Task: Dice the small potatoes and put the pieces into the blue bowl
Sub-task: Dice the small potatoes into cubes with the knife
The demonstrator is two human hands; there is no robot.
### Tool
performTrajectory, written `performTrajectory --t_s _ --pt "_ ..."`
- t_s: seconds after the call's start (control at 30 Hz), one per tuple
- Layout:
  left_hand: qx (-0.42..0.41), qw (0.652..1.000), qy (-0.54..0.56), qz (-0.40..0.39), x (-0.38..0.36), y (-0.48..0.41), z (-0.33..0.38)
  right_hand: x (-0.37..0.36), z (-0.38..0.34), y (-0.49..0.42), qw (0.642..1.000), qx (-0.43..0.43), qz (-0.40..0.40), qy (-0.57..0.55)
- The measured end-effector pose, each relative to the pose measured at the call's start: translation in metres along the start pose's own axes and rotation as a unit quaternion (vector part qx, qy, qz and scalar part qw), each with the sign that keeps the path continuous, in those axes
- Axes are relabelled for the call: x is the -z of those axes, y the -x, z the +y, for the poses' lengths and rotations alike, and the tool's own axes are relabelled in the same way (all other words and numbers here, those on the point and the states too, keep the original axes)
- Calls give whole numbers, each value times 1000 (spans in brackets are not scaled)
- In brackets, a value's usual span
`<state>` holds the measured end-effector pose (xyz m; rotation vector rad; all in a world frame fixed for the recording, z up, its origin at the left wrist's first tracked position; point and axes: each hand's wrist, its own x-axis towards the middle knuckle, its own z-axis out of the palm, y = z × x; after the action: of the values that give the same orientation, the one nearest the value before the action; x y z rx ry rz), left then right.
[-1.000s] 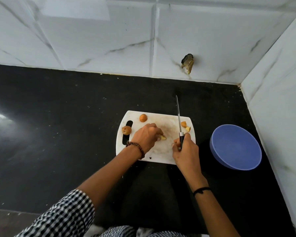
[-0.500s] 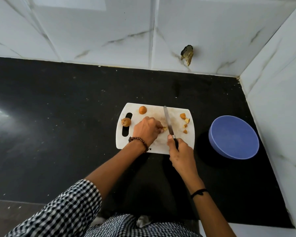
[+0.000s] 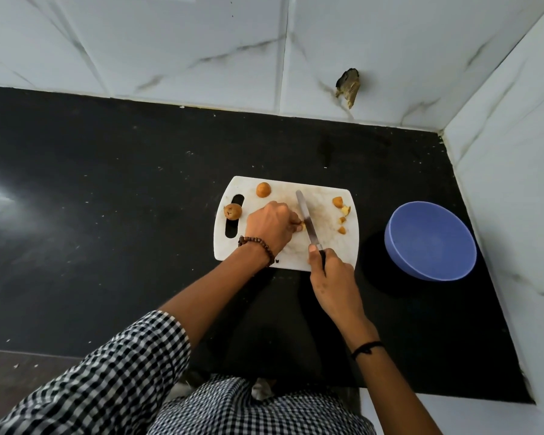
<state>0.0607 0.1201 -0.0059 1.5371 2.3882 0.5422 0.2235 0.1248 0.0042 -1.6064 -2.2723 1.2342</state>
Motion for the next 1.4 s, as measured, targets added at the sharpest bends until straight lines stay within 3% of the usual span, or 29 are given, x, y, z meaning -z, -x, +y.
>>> performTrajectory --t_s 0.53,1.4 --pt "-8 1000 -20 -8 -5 -3 -1 -12 -20 -4 976 1 6 219" --pt "21 1000 13 -8 -3 1 5 39 4 51 974 -58 -112 186"
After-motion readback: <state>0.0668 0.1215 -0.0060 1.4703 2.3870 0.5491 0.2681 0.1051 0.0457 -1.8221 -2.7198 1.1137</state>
